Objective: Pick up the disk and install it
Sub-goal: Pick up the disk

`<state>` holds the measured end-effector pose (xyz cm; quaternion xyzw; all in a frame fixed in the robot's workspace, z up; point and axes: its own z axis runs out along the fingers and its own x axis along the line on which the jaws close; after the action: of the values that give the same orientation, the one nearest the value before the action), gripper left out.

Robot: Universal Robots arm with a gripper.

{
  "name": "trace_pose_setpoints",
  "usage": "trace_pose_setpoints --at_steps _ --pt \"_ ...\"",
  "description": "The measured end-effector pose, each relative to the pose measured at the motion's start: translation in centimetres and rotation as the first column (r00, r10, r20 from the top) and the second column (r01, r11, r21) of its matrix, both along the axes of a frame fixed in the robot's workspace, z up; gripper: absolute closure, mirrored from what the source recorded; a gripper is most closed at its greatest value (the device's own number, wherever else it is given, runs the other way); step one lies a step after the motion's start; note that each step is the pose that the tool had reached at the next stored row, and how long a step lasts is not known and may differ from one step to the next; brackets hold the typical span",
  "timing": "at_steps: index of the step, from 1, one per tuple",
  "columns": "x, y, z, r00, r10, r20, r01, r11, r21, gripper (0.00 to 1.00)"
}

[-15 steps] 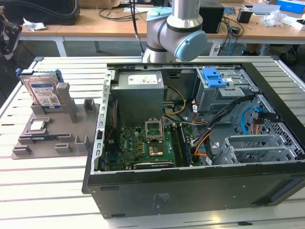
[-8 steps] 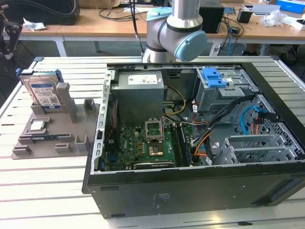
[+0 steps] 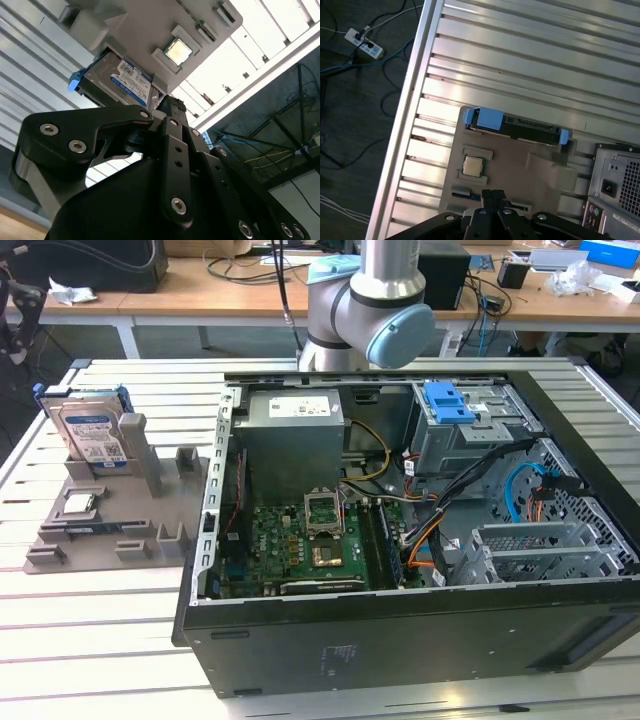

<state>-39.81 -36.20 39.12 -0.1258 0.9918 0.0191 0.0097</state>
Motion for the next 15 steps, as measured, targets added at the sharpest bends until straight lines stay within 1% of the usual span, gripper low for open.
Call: trace_pose_setpoints --at_steps 3,5,8,10,14,15 --pt "0.00 0.00 0.00 0.9992 0.040 0.0000 -0.040 0.9992 0.0000 0.89" --pt "0.00 0.00 0.00 0.9978 0.067 -0.0001 -0.067 0.9978 0.0000 0.89" --pt "0.00 0.00 0.00 0.9931 0.117 0.0000 -0.117 0.9931 0.0000 0.89" --pt "0.00 0.00 0.00 0.9888 0.149 0.0000 -0.149 0.9888 0.0000 0.89" --pt "0.00 0.00 0.00 0.9827 0.185 0.0000 -0.185 0.9827 -0.0001 0.89" --pt "0.00 0.00 0.00 0.9801 0.198 0.0000 -0.198 0.9801 0.0000 0.89"
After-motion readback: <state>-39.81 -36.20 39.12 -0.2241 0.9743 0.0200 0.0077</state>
